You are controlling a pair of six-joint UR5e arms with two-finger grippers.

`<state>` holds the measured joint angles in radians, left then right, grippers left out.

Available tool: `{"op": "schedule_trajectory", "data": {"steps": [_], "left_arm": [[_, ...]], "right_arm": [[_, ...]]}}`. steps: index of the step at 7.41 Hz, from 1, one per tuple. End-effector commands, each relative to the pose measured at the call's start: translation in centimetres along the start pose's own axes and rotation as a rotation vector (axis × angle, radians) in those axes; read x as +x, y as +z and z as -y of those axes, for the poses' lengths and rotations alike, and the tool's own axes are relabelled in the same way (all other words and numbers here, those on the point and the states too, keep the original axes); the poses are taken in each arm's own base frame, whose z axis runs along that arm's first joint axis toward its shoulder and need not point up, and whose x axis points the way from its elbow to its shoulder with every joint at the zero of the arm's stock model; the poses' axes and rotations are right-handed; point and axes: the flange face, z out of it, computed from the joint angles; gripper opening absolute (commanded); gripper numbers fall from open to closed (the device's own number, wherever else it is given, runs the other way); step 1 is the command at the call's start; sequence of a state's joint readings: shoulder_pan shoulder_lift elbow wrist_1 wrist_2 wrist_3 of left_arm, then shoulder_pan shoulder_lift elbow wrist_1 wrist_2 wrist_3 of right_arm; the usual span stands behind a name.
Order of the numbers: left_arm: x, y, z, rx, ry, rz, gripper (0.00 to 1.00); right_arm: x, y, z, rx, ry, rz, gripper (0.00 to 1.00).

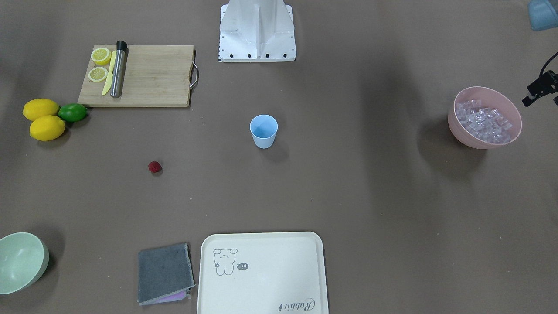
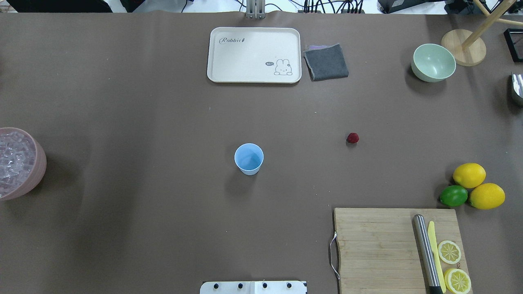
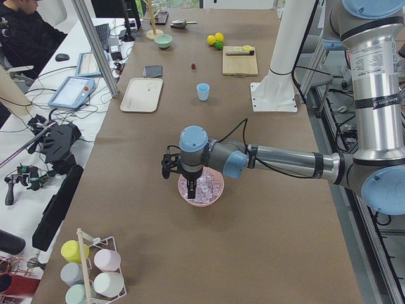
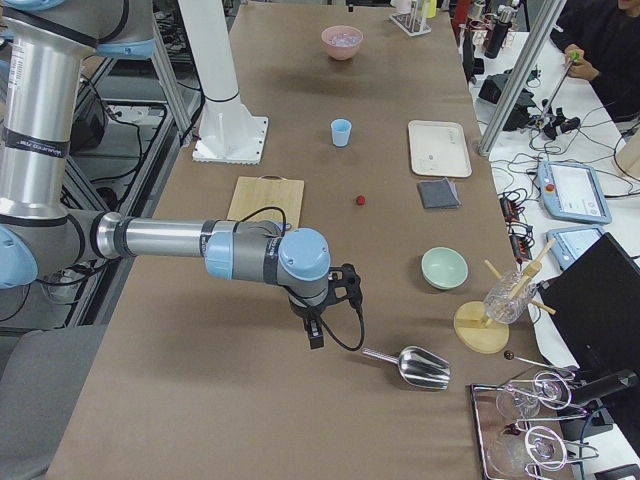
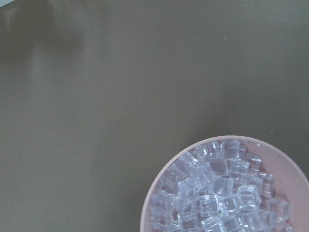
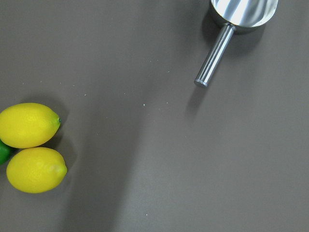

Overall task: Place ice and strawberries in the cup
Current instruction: 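Lower the left gripper into the pink bowl of ice cubes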

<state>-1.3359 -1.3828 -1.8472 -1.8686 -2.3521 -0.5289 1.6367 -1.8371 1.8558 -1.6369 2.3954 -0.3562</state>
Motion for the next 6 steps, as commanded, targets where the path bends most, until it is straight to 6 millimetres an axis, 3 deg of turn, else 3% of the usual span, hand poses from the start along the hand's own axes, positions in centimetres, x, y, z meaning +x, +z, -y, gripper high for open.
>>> {"op": "schedule_trajectory", "data": {"steps": [1, 3, 6], "left_arm": [[4.3, 2.5, -1.3, 0.009, -0.146, -0.070, 0.97], [5.6, 5.2, -2.5, 0.013, -0.170, -0.098, 0.97], [4.5, 6.3, -3.4, 0.036, -0.203, -0.075, 0.97]], "right_arm": [[-0.1, 0.1, -0.3, 0.002, 0.003, 0.011, 1.00], [-0.1, 0.0, -0.1, 0.003, 0.008, 0.011, 1.00], [-0.1, 0.1, -0.3, 0.001, 0.005, 0.012, 1.00]]}}
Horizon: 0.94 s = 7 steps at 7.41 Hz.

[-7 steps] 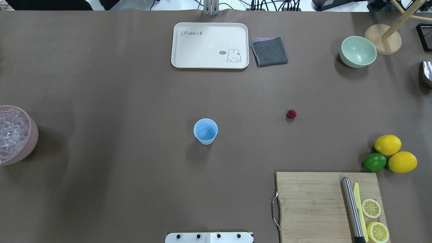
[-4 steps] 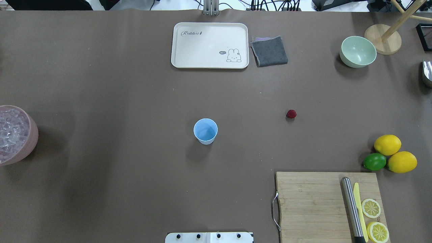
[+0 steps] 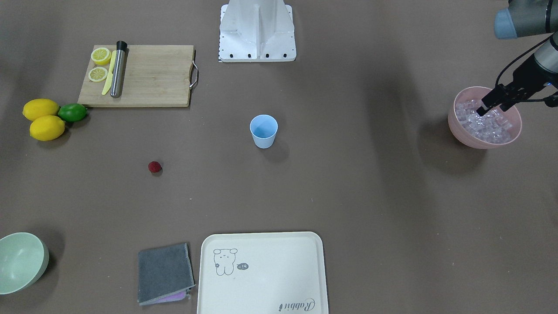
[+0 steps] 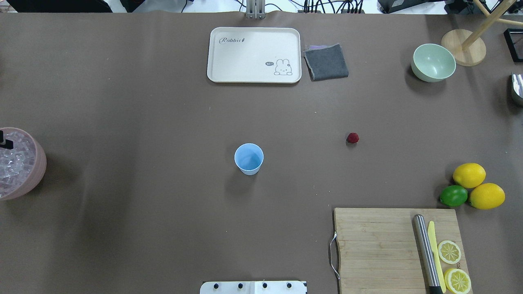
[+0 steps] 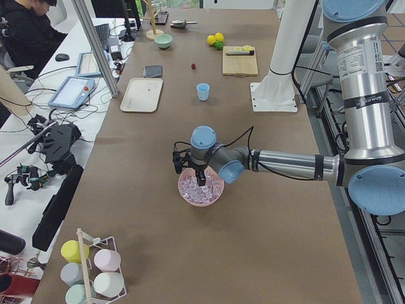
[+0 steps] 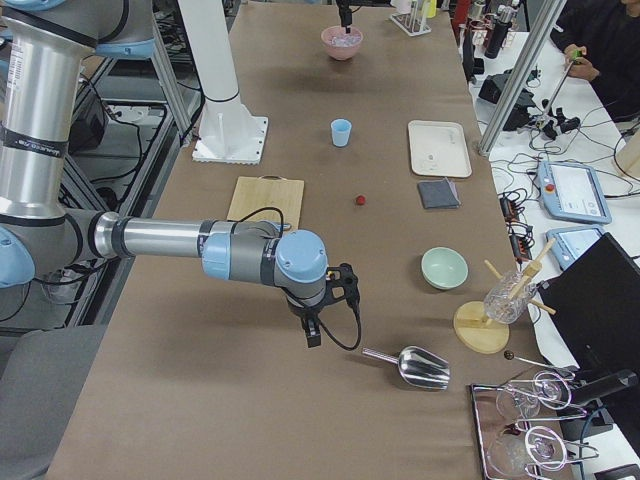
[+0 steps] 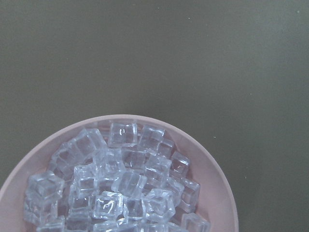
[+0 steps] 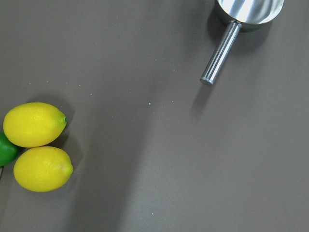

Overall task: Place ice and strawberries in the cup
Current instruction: 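Lower the left gripper into the pink bowl of ice cubes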

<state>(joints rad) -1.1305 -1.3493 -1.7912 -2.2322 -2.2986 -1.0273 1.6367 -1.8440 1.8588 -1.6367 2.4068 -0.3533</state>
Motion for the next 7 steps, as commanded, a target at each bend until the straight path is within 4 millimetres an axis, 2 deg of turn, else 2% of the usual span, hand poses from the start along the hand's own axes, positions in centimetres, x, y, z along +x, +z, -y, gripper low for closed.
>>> {"op": "schedule_trajectory", "data": {"steps": [1, 3, 4, 5, 7], "left_arm": [[-0.2, 0.6, -0.4, 0.030, -0.064, -0.009, 0.97], [-0.7, 1.0, -1.1, 0.047, -0.104, -0.032, 0.97], [-0.7, 2.1, -2.2, 0.048, -0.112, -0.016, 0.97], [-0.3, 3.1, -3.0, 0.049, -0.135, -0.015, 0.96], [0.1, 3.5, -3.7, 0.036, -0.148, -0.025, 0.95]], "right_arm": [[0.0, 0.0, -0.1, -0.001, 0.000, 0.000, 1.00], [0.0, -0.1, 0.1, 0.002, -0.004, -0.001, 1.00], [0.0, 0.0, 0.0, 0.000, -0.001, 0.000, 1.00], [-0.1, -0.1, 0.0, 0.001, -0.002, 0.000, 1.00], [-0.1, -0.2, 0.3, 0.004, -0.003, -0.002, 1.00]]}}
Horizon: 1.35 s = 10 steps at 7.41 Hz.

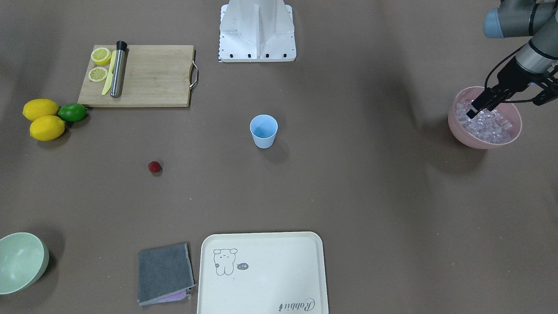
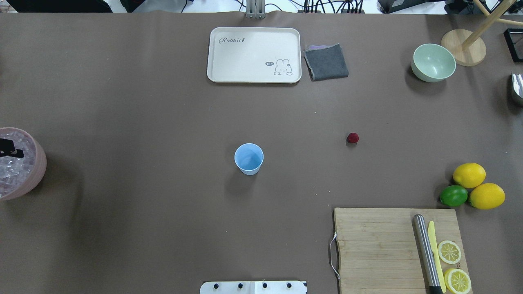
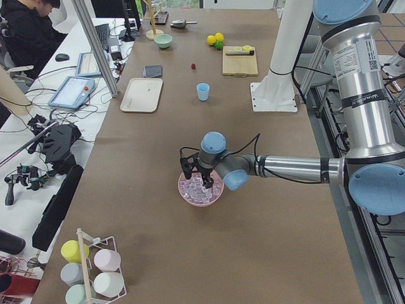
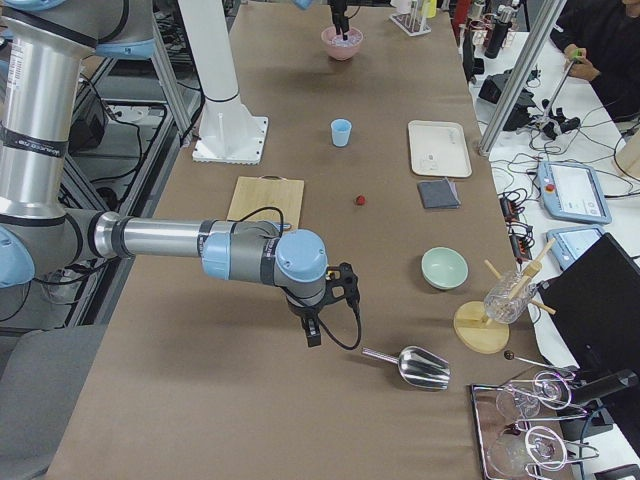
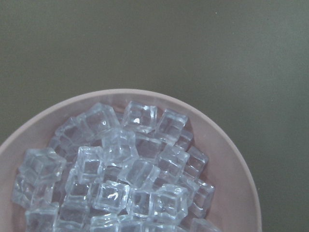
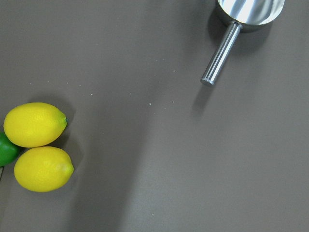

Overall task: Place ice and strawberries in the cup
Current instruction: 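Lower the left gripper into the pink bowl of ice cubes, then close the left gripper on one clear ice cube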

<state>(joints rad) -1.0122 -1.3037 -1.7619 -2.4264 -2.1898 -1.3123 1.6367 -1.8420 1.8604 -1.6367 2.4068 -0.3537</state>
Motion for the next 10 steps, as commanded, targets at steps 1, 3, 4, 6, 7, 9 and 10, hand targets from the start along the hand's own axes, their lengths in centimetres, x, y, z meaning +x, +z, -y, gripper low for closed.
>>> {"op": "schedule_trajectory", "data": {"steps": [1, 3, 4, 6, 7, 9, 10], "left_arm": [[-0.2, 0.3, -0.7, -0.008, -0.008, 0.002, 0.93], [-0.1, 0.4, -0.7, -0.008, -0.006, 0.002, 0.89], [-0.1, 0.4, -0.7, -0.008, -0.007, 0.003, 0.86], [-0.1, 0.5, -0.7, -0.008, -0.004, 0.005, 0.84], [-0.2, 0.6, -0.6, -0.009, -0.003, 0.007, 0.81], [-0.2, 1.2, -0.6, -0.001, 0.002, 0.018, 0.76], [0.0, 1.3, -0.6, -0.002, 0.005, 0.016, 0.74]], "right_arm": [[-0.1, -0.3, 0.5, 0.007, 0.001, -0.002, 1.00], [-1.1, -1.5, 3.6, 0.034, -0.032, -0.009, 0.99], [-1.8, -1.6, 4.8, 0.037, -0.035, -0.003, 0.99], [-2.8, -1.2, 6.0, 0.031, -0.044, 0.009, 0.99], [-2.8, -1.2, 6.0, 0.031, -0.044, 0.009, 0.99], [-2.9, -1.2, 6.0, 0.032, -0.045, 0.010, 0.99], [-2.8, -1.1, 6.0, 0.030, -0.043, 0.011, 0.99]]}}
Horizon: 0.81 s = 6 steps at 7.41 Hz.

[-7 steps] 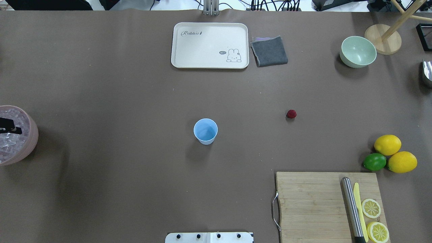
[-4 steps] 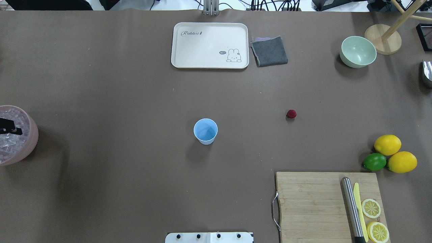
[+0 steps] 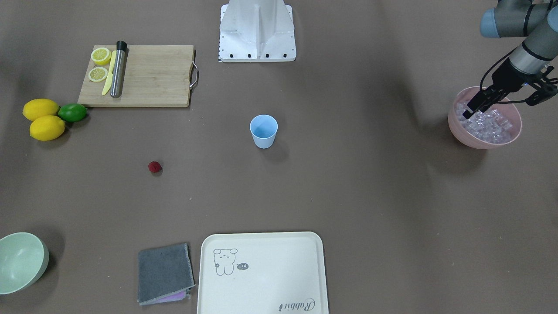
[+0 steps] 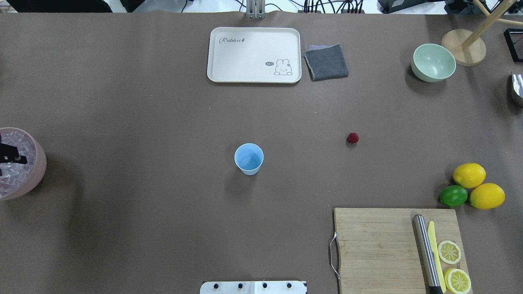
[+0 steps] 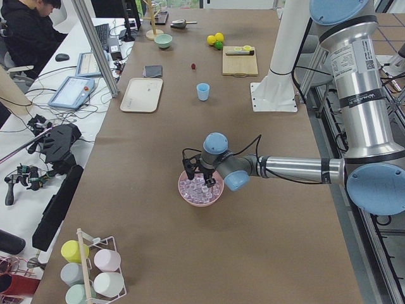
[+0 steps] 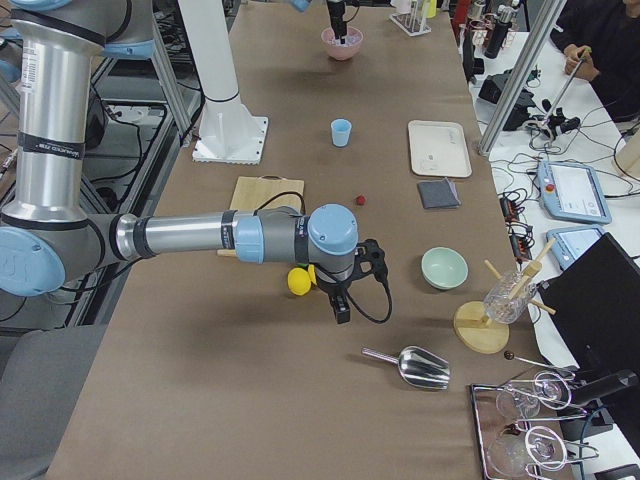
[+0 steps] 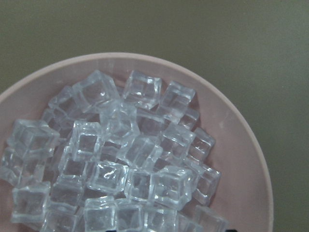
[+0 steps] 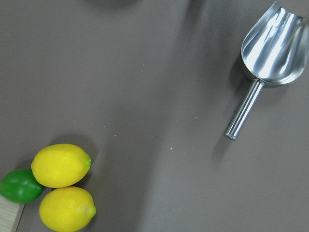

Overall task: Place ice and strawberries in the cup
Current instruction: 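Close the left gripper on one clear ice cube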

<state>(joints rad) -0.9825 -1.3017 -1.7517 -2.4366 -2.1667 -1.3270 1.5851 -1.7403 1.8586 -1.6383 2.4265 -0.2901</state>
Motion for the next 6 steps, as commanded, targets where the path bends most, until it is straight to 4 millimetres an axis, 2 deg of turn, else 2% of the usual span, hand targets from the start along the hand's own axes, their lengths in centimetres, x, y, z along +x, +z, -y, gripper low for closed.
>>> {"op": "schedule_trajectory", "data": {"steps": [1, 3, 4, 5, 6], "left_arm": [[0.11, 0.33, 0.02, -0.001, 0.004, 0.003, 0.71], [-0.04, 0.43, 0.07, 0.000, 0.002, 0.007, 0.67], [-0.11, 1.10, 0.44, -0.003, 0.001, 0.012, 0.67], [0.07, 0.92, 0.36, -0.001, 0.002, 0.008, 0.58], [0.00, 0.97, 0.38, -0.002, -0.002, 0.010, 0.42]], "right_arm": [[0.03, 0.07, -0.05, -0.001, 0.001, 0.001, 0.99], [0.06, 0.14, -0.27, -0.004, 0.002, 0.000, 0.99], [0.09, 0.18, -0.35, -0.005, 0.003, 0.000, 0.99], [0.09, 0.18, -0.35, -0.005, 0.003, 0.000, 0.99], [0.12, 0.13, -0.37, -0.004, 0.004, 0.000, 0.99]]}}
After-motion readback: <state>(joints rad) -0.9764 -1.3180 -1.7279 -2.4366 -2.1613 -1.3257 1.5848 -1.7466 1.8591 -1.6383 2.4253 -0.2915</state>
